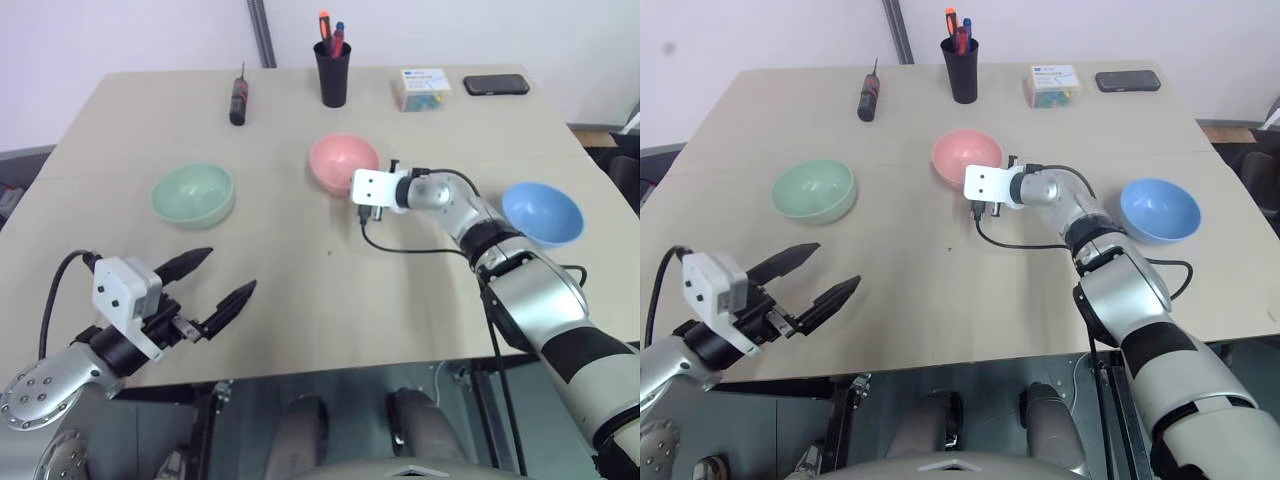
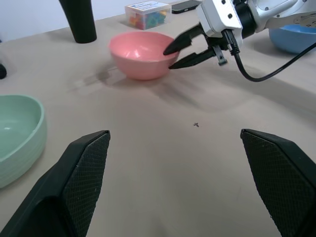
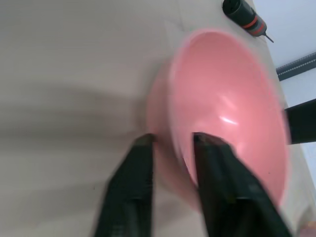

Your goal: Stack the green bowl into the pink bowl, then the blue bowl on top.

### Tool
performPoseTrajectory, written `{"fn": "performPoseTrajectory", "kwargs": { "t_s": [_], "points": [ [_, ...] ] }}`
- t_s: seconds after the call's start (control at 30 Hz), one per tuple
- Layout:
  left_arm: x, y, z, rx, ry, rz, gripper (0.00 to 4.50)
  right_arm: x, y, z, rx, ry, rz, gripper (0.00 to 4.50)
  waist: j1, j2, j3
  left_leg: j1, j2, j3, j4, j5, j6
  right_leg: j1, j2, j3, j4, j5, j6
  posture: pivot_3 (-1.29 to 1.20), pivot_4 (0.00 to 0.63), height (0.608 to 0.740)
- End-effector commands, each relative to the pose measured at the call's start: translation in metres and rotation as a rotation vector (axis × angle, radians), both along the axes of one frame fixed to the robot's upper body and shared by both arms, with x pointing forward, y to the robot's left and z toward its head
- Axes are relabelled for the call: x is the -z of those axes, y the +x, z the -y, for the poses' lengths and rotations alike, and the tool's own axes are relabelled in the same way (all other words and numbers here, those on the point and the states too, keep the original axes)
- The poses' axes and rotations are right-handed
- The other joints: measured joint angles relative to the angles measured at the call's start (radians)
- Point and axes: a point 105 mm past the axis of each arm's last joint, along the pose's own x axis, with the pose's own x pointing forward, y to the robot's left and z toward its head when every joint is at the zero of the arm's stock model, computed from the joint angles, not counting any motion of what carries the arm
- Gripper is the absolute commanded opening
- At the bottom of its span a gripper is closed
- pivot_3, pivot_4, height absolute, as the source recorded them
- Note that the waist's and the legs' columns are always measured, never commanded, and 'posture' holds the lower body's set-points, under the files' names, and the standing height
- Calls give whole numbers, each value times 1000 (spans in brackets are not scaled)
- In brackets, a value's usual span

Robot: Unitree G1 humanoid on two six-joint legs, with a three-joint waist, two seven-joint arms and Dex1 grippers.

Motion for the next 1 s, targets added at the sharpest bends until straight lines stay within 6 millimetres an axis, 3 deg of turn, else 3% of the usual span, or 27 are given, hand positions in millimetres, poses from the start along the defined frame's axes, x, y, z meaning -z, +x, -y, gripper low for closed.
{"fn": "performPoseTrajectory", "kwargs": {
  "t_s": [0.03,0.17,0.3,0.5,0.63,0.77,0.83,0.87,1.0],
  "points": [
    [-14,-5,4,12,14,65,4500,-21,0,-7,-38,7,70,85,-1,0,0,0,0,0,0,0,0,0,0,0,0,0,0,0,150,740],
    [-13,-4,4,14,11,64,4500,-29,-4,-4,-95,-13,82,85,-1,0,0,0,0,0,0,0,0,0,0,0,0,0,0,0,150,740],
    [-12,-2,5,25,6,60,4500,-36,-21,15,-221,-48,-26,85,3,1,1,-1,0,0,0,0,0,0,0,0,-1,0,0,0,150,740],
    [-9,7,-1,12,10,60,4500,-24,-78,64,-306,-153,-247,85,25,1,1,-1,1,-3,-1,0,1,1,-1,-3,-3,0,0,0,150,740],
    [-10,18,-6,-21,49,81,4500,-9,-101,72,-277,-173,-379,85,21,3,2,-1,0,-2,0,0,1,1,0,-2,-1,0,0,0,150,740],
    [-16,28,-8,-14,81,103,4500,0,-109,69,-258,-169,-426,1882,24,2,2,3,1,-2,1,0,0,3,2,-1,1,0,-1,0,150,740],
    [-19,31,-12,-34,99,106,4500,-2,-110,66,-248,-137,-429,2455,26,2,2,3,1,-1,1,0,0,3,2,-1,0,0,-1,0,150,740],
    [-19,33,-14,-41,113,105,4500,-5,-111,65,-247,-118,-430,3114,27,2,2,2,1,-1,1,0,0,3,2,-1,0,0,-1,0,150,740],
    [-20,49,-41,-259,333,103,4500,-37,-110,60,-216,107,-327,4386,28,2,2,0,1,-3,1,0,0,2,2,-2,-2,0,-1,0,150,740]
  ]
}}
